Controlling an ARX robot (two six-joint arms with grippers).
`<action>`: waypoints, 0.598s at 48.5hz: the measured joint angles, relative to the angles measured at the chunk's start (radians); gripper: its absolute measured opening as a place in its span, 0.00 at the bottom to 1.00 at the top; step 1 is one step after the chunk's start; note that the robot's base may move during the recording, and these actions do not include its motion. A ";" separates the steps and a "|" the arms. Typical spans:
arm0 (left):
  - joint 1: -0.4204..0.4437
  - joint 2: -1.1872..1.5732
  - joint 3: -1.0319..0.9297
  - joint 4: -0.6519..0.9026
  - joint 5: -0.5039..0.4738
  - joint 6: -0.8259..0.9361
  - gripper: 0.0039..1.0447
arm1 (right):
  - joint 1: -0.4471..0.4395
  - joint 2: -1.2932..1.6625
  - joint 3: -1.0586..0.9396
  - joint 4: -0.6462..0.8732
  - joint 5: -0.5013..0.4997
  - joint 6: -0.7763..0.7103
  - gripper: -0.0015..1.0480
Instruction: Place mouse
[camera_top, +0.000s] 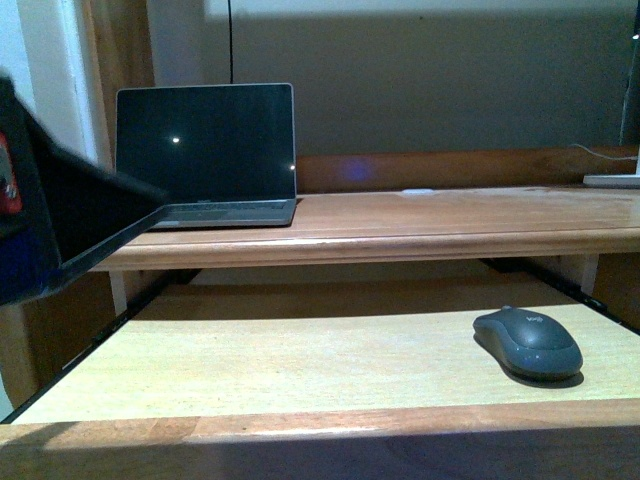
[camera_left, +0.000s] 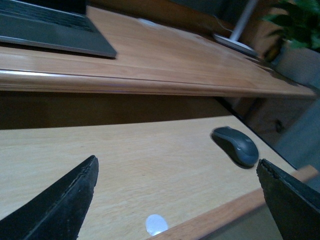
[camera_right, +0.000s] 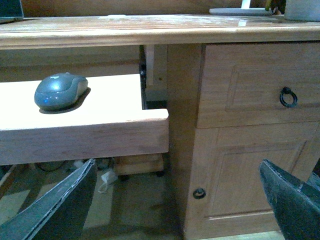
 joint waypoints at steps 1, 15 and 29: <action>-0.025 -0.045 -0.024 -0.025 -0.121 0.013 0.87 | 0.000 0.000 0.000 0.000 0.000 0.000 0.93; 0.033 -0.335 -0.267 -0.032 -0.519 0.238 0.40 | 0.024 0.138 0.063 -0.095 -0.069 0.032 0.93; 0.117 -0.456 -0.390 -0.031 -0.440 0.258 0.02 | 0.064 0.703 0.375 0.315 0.004 0.056 0.93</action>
